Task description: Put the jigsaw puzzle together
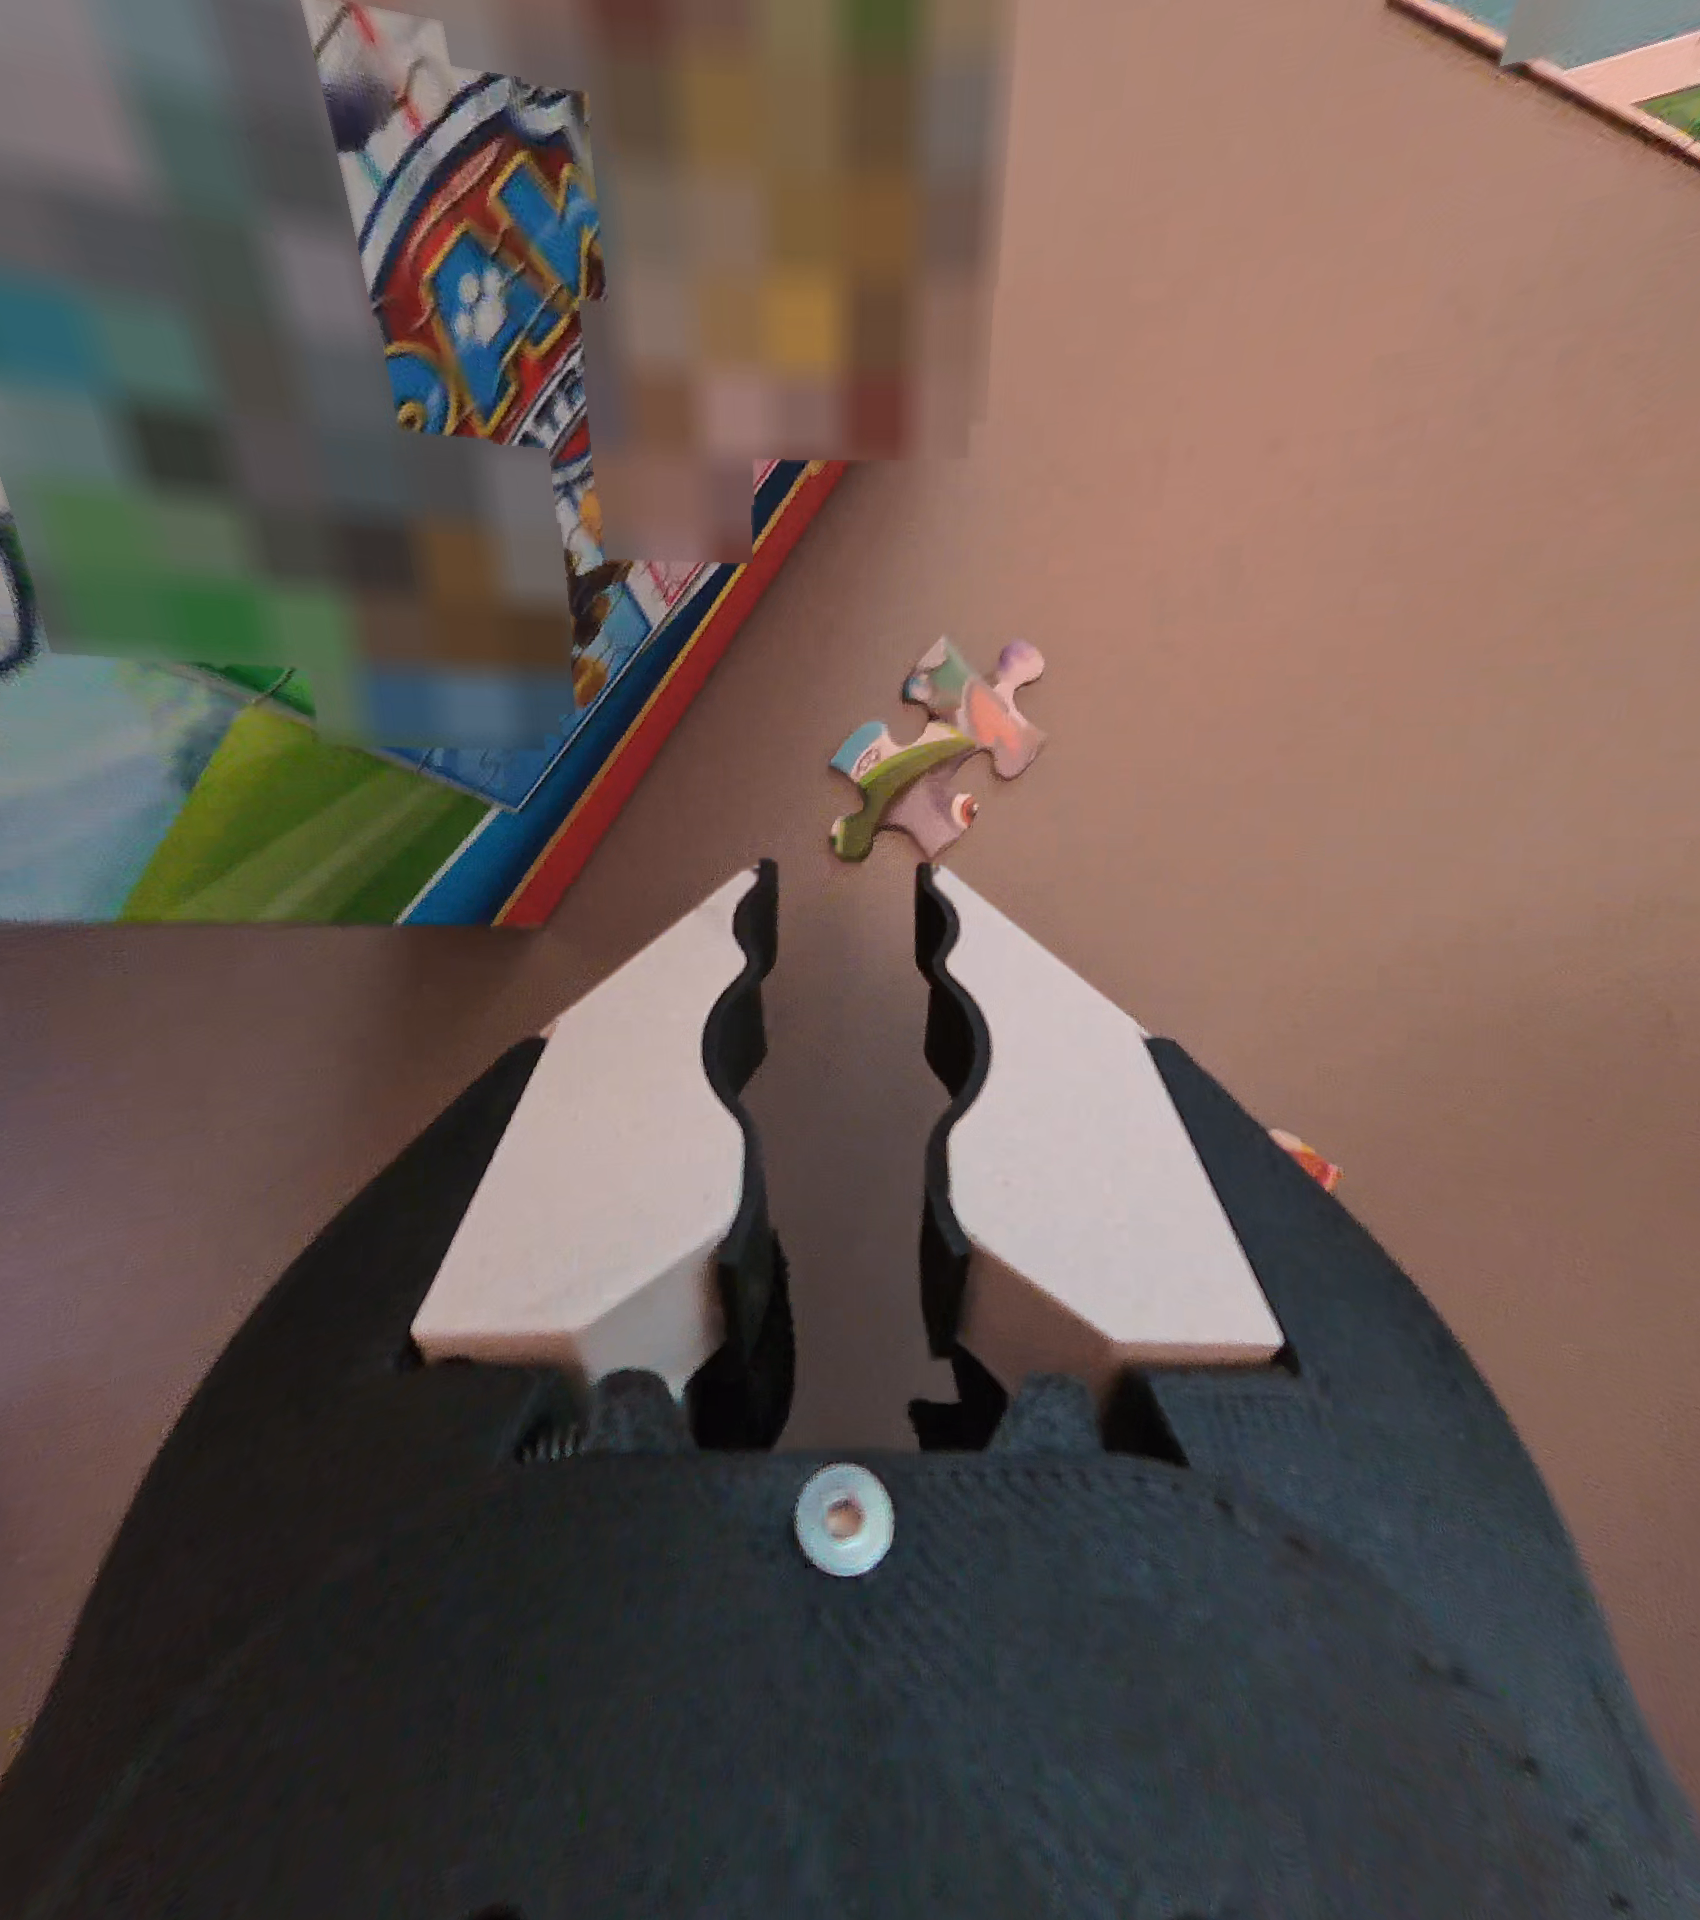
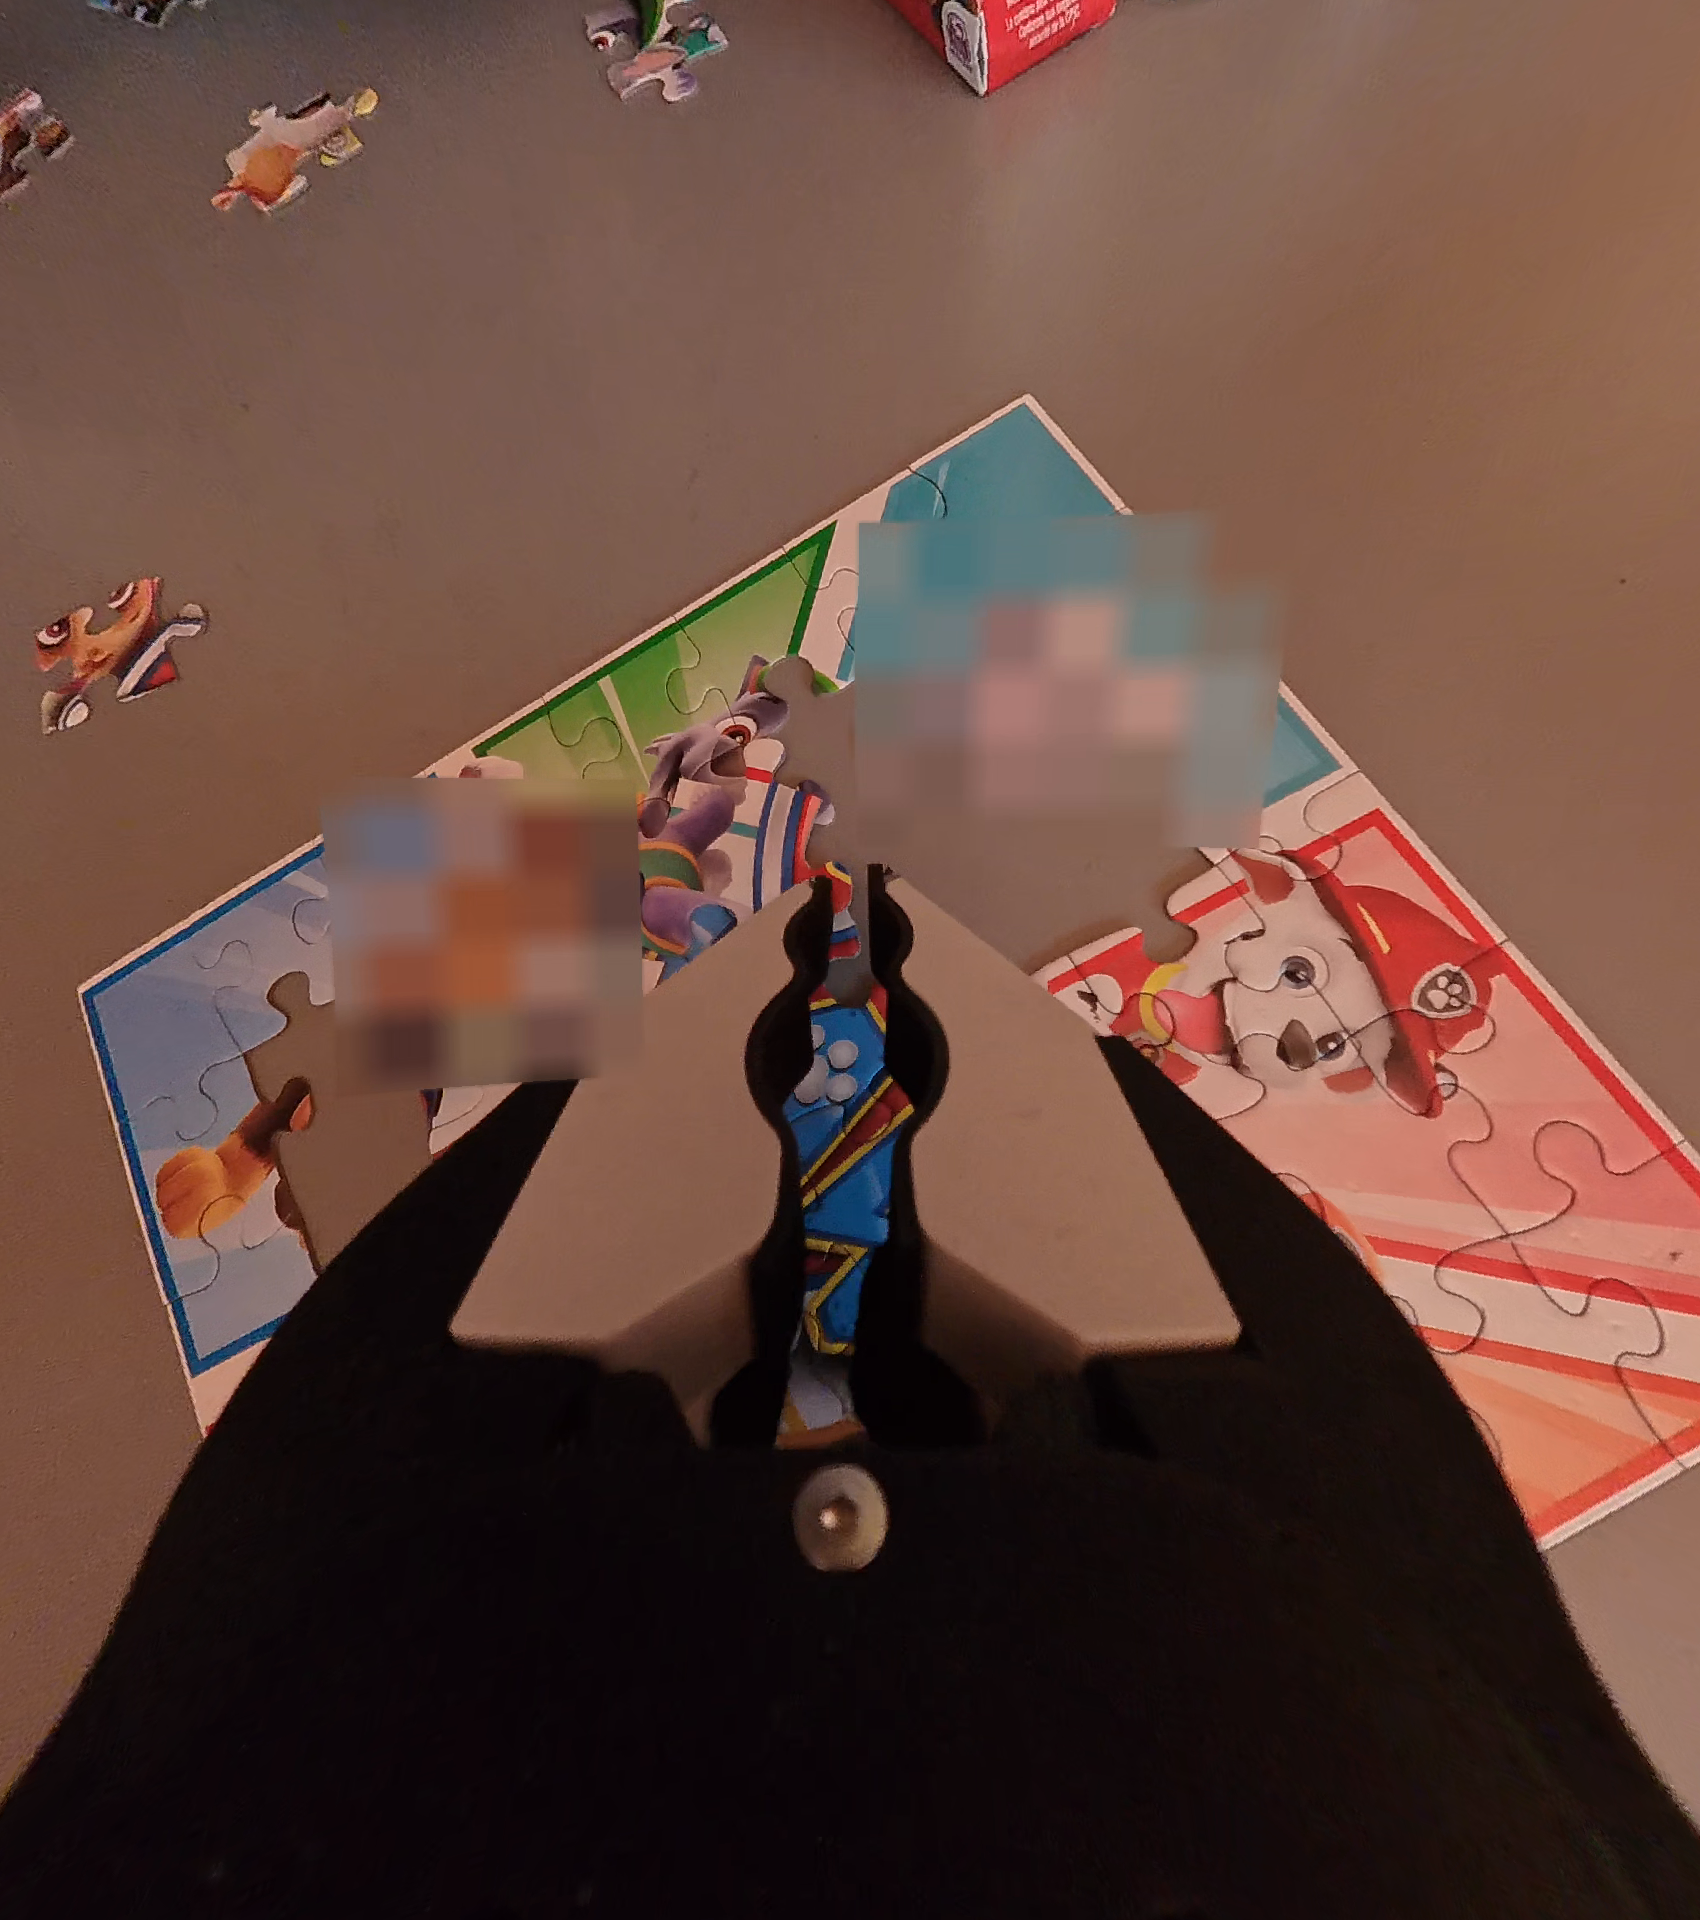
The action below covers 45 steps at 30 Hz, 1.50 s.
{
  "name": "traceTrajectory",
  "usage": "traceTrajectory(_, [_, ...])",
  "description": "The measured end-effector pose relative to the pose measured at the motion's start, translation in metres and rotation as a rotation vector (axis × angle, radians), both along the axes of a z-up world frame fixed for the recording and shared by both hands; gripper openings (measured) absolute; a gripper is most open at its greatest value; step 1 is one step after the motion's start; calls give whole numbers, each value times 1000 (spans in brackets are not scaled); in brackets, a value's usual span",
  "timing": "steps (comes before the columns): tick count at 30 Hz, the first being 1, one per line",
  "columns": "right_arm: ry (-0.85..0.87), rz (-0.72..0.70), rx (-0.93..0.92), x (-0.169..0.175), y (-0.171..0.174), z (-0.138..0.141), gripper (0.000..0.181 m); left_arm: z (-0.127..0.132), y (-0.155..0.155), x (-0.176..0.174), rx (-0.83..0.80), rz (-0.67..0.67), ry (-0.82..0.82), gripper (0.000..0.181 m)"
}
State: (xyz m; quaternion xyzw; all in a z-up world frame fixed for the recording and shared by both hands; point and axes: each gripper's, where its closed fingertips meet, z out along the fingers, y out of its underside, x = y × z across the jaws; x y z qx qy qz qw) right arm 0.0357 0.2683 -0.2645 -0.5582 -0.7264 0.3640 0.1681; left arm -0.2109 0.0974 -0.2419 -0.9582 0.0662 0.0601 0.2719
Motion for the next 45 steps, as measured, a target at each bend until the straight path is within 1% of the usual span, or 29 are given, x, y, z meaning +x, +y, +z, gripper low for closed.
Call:
traceTrajectory(4, [9, -6, -1, 0, 1, 3, 6, 17, -20, 0, 12, -1, -17, 28])
traceTrajectory(7, [16, -4, 2, 0, 1, 4, 6, 20, -49, 7, -51, -34, -25, 30])
traceTrajectory(10, [15, -5, 3, 0, 1, 4, 7, 13, -89, 8, -136, -37, -17, 34])
traceTrajectory(12, [13, -5, 3, 0, 1, 4, 8, 8, -114, 4, -167, -6, -29, 37])
traceTrajectory(15, [13, -3, 5, 0, 1, 4, 8, -8, -153, 1, -232, 25, -70, 43])
traceTrajectory(17, [13, -2, 5, 0, 1, 4, 8, -19, -172, -1, -259, 54, -96, 46])
traceTrajectory(20, [12, -5, 5, 1, 2, 3, 8, -28, -187, 2, -265, 63, -120, 45])
traceTrajectory(22, [14, -9, 2, 1, 3, 3, 8, -35, -191, 3, -271, 62, -122, 41])
traceTrajectory(26, [12, -10, 3, 1, 3, 2, 8, -35, -184, 2, -209, 58, -112, 32])
traceTrajectory(32, [20, -13, 6, 1, 4, 5, 8, -35, -165, 10, -129, 18, -115, 30])
traceTrajectory(35, [24, -11, 6, 2, 4, 6, 8, -35, -160, 16, -123, -8, -116, 30])
traceTrajectory(39, [28, -9, 8, 2, 4, 7, 8, -35, -149, 34, -120, -73, -139, 30])
traceTrajectory(40, [29, -9, 8, 2, 4, 8, 8, -34, -148, 34, -124, -75, -127, 33])
traceTrajectory(43, [35, -9, 10, 2, 4, 9, 8, -23, -136, 41, -70, -100, -128, 46])
traceTrajectory(45, [36, -9, 10, 2, 4, 9, 8, -21, -126, 37, -62, -99, -85, 57])
